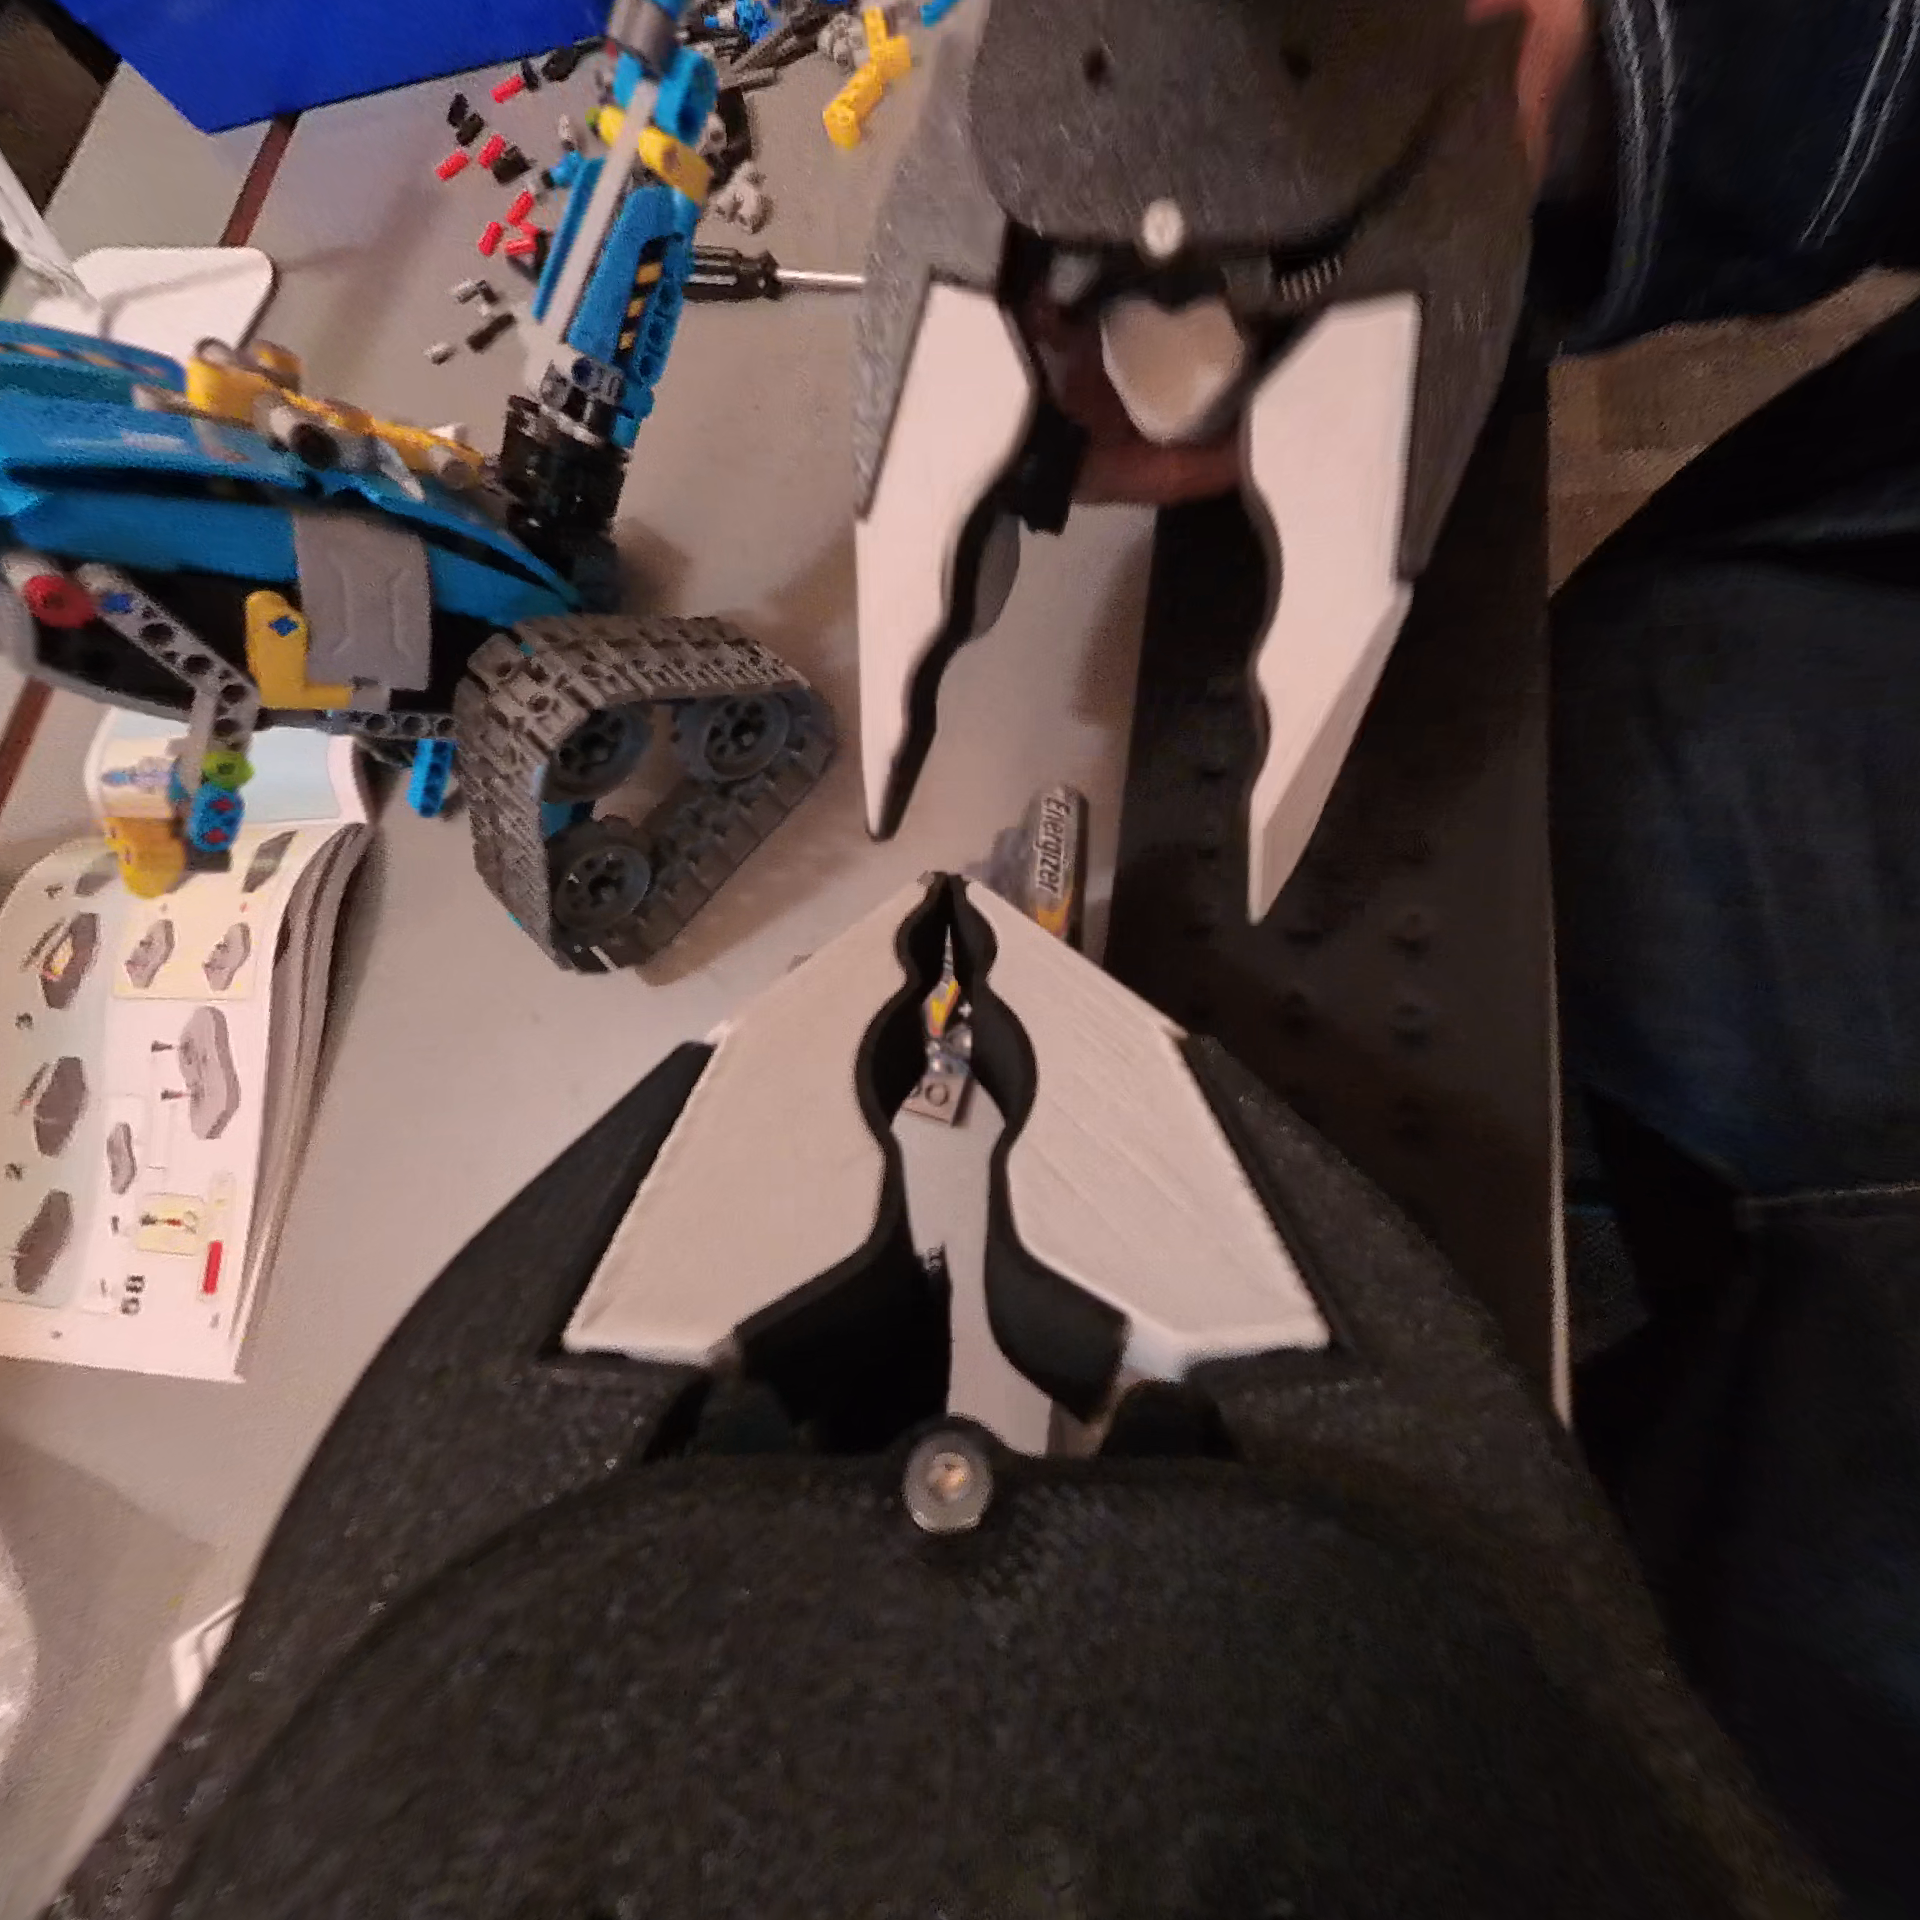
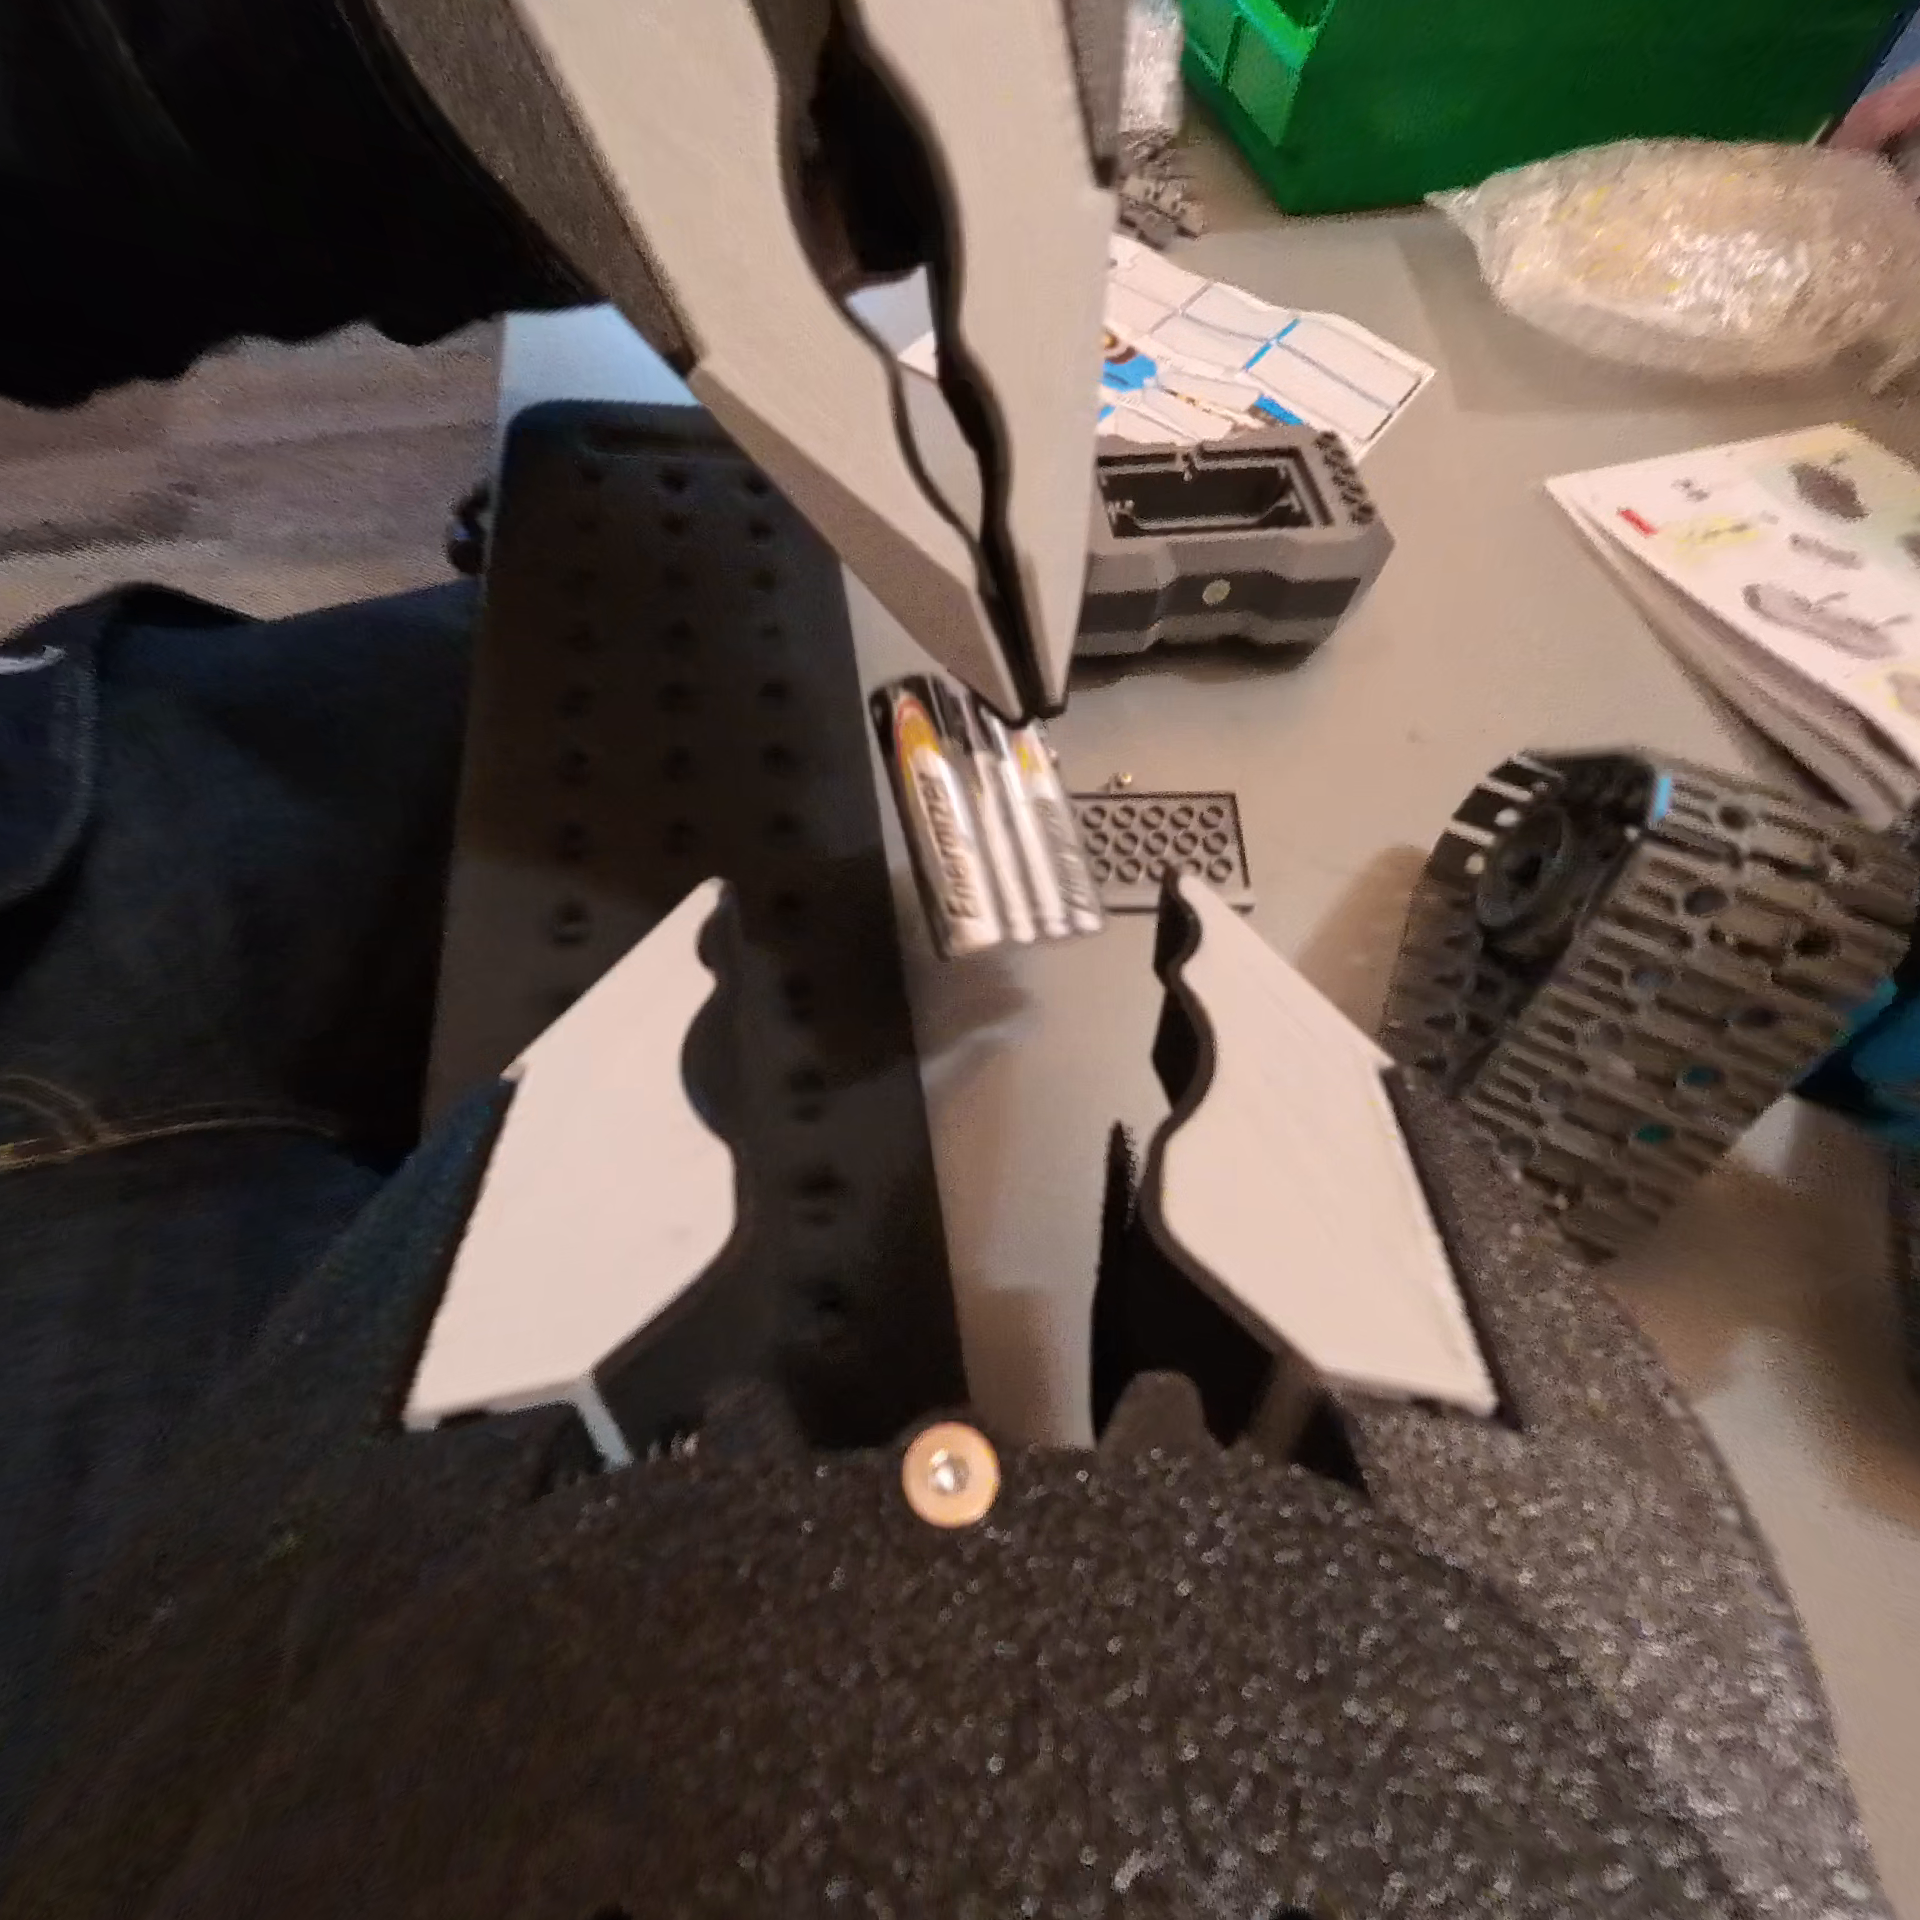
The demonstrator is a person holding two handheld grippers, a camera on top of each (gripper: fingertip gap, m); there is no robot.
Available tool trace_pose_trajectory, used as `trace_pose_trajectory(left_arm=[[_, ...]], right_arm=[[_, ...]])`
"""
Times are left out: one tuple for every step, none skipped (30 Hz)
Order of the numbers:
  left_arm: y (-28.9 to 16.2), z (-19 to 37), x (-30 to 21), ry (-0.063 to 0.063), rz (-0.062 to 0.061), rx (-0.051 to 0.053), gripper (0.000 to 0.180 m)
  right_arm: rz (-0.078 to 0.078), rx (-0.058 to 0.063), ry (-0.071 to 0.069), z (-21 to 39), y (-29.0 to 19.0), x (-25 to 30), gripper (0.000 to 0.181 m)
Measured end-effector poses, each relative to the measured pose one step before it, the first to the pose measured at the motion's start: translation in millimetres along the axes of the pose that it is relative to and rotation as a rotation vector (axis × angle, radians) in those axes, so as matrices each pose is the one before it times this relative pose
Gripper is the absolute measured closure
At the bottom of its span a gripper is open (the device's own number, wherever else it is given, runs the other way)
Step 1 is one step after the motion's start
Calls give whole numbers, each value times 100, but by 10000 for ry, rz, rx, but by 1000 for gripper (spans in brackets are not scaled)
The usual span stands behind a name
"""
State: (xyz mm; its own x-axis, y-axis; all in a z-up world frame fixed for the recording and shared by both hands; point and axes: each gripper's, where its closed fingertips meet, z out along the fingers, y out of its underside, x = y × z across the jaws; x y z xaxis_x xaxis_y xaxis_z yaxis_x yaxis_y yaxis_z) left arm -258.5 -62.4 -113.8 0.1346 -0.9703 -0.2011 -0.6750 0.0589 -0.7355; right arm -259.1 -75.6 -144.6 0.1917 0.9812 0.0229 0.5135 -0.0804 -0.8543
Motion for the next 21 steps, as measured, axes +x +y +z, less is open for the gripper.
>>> trace_pose_trajectory(left_arm=[[-205, -262, -118, 1, -235, 130, 180], [-169, -188, -113, 0, -244, 126, 180], [-68, -125, -196, -66, -193, 78, 180], [-59, -86, -61, -26, -131, 72, 180], [-42, -39, 3, -12, -115, 54, 180], [12, -25, -36, -74, -97, 24, 180], [-3, -47, 2, -55, -95, 28, 180], [-11, -44, 121, 18, -110, 48, 180], [-139, -79, 416, 194, -150, 156, 180], [-687, -281, 777, 436, -260, 499, 180], [-1090, -514, 1082, 667, -359, 690, 180], [-910, -531, 885, 524, -291, 511, 180], [-681, -528, 256, 68, -83, 347, 180], [-265, -579, -41, -127, 16, 104, 180], [-94, -640, 46, -125, 100, 75, 180], [-83, -720, 68, -160, 163, 153, 180], [112, -807, -13, -185, 74, 87, 180], [468, -914, -333, -335, -10, -102, 180], [835, -1052, -792, -577, 86, -240, 180], [1370, -1161, -1471, -884, 164, -450, 180], [2205, -1211, -2216, -1139, 87, -777, 180]], right_arm=[[-185, -52, 255, 503, -204, 102, 107], [44, 83, 108, 344, -335, 181, 113], [212, 225, 44, 145, -558, 271, 121], [175, 243, 51, 69, -513, 309, 141], [-67, 53, 36, 104, -186, 256, 150], [-213, -9, 93, 62, -77, 152, 156], [-417, -35, 220, 23, 2, 152, 157], [-523, -103, 79, -26, 120, -164, 159], [-379, -137, -45, 2, 153, -339, 161], [-147, -343, 49, 177, 524, -90, 168], [-109, -768, 121, 526, 1313, 110, 168], [-236, -649, 162, 553, 1091, 37, 167], [-378, -106, 230, 143, 2, -33, 168], [-146, -28, 3, 12, -152, -205, 168], [143, 46, -178, 52, -14, -171, 168], [304, 95, -94, -99, 17, 172, 168], [371, 113, -53, -206, -36, 317, 168], [318, 137, -59, -194, -97, 253, 168], [215, 136, -7, -168, -120, 201, 168], [129, 159, 8, -187, -208, 126, 168], [113, 138, -23, -176, -187, 56, 168]])
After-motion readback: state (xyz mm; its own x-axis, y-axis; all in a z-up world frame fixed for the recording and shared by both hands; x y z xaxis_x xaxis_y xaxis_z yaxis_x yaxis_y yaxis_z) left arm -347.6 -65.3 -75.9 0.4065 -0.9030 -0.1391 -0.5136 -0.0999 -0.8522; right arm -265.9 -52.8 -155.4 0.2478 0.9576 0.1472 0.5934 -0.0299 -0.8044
